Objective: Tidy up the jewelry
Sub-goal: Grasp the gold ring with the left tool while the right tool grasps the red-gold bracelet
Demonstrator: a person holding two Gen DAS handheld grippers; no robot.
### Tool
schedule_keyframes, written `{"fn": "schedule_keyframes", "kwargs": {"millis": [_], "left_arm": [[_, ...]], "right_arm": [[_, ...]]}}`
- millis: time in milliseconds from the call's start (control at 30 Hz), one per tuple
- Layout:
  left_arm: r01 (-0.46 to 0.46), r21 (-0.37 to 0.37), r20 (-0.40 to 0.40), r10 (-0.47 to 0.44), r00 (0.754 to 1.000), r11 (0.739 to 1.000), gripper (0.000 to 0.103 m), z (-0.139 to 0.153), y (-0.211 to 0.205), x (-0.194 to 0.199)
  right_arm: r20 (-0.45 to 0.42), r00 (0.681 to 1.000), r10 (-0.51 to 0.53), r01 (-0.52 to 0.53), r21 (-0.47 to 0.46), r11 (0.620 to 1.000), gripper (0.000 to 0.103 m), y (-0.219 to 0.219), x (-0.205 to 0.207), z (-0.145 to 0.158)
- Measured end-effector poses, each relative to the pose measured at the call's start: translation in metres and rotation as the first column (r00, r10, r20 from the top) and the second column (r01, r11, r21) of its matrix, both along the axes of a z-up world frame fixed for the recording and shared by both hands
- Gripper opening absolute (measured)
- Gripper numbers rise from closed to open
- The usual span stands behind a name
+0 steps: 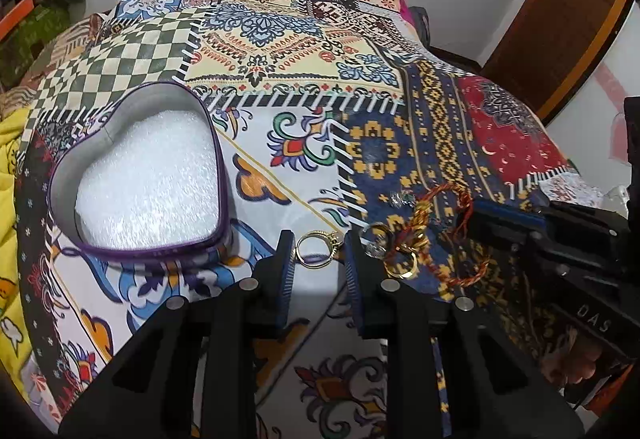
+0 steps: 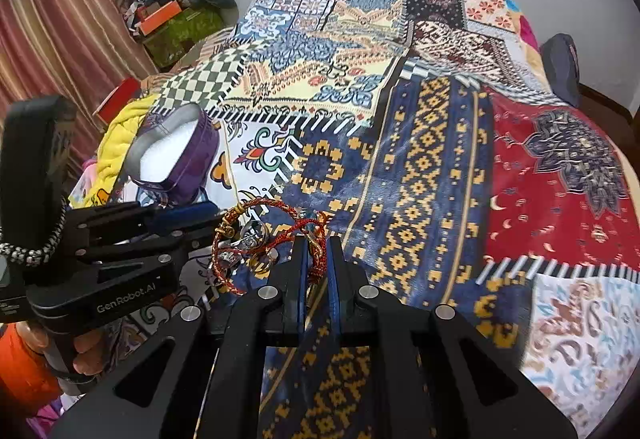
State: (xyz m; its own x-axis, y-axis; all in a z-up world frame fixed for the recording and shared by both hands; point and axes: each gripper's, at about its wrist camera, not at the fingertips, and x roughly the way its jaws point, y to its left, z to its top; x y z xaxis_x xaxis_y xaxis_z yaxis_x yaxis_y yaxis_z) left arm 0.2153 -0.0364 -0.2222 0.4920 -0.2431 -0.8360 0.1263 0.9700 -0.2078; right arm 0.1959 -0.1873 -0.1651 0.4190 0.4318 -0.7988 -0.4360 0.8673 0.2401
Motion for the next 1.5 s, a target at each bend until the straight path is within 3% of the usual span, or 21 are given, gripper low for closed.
{"fn": "schedule_keyframes", "kwargs": {"millis": [233,733,1167,1500], "left_arm": [[-0.015,-0.011,0.024,0.015,1.0,1.0,0.023,0.015,0.003,-0.019],[-0.058,0.0,0.196,0.057,0.979,0.998,0.023,0.084,0.026,-0.07],[-0.126,0.024,0.185,0.12,0.976,0.992,0.023,0.08,0.062,-0.092],[-0.154,0.019,0.176,0.148,0.973,0.988,0.023,0.075,0.073,-0.098]], "right_arm": [[0.049,0.998,-0.027,0.026,0.018,1.0,0.008,-0.011,-0.008,0.024],[0.145,0.989,-0.023,0.016,0.051,0.999,0.008,-0.002,-0.026,0.07],[-0.044,0.992,0.116,-0.115,0.035,0.993,0.008,0.055,-0.033,0.007],[-0.084,0.977,0.195,-0.198,-0.029,0.98,0.009,0.077,-0.047,-0.013]]}}
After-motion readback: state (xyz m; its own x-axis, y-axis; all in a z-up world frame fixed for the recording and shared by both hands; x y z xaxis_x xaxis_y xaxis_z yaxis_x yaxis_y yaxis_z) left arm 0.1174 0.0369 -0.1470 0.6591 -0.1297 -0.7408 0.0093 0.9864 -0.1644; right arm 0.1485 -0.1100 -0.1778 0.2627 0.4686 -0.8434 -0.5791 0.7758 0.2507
